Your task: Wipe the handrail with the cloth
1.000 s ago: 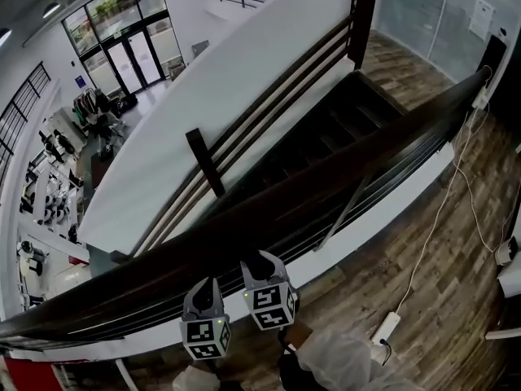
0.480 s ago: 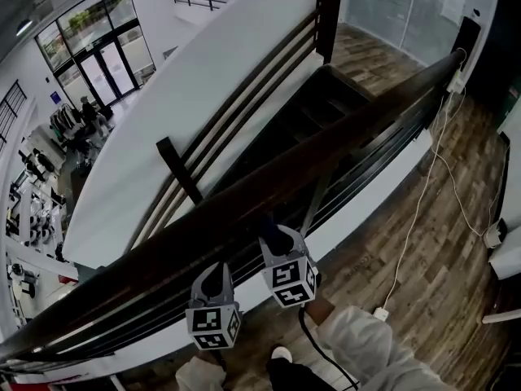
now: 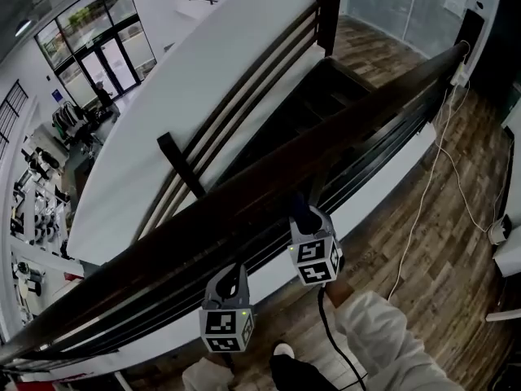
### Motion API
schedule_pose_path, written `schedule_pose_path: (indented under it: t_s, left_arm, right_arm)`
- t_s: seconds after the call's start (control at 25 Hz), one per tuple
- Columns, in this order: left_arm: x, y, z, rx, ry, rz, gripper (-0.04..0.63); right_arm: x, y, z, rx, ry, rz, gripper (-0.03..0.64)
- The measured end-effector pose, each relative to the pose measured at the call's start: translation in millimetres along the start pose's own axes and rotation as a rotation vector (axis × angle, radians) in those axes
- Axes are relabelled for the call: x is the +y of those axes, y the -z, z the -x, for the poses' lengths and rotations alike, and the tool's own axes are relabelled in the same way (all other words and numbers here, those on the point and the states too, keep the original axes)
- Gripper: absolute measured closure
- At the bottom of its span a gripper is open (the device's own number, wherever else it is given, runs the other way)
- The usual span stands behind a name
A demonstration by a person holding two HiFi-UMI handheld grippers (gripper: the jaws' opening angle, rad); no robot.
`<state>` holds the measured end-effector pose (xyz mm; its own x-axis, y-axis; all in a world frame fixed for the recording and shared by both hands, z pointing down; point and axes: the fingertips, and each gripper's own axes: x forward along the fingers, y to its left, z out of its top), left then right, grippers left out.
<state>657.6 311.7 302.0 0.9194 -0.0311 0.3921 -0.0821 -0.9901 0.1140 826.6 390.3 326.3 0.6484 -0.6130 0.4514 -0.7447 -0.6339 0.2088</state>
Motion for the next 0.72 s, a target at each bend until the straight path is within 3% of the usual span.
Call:
schedule_pose_path:
  t_s: [0.52,0.72]
  left_arm:
    - [14.5,27.0,30.8,0.027,-0.003,-0.006,0.594]
    - [27.4,44.7,57.2,0.009,0.002,0.022,0.593]
  right_arm:
    - [-24.0,3.1,0.9,-0.014,0.076,-0.011,0.518]
    - [-2.8,-8.4,32.6,-0.102,0.046,-0.090,0.518]
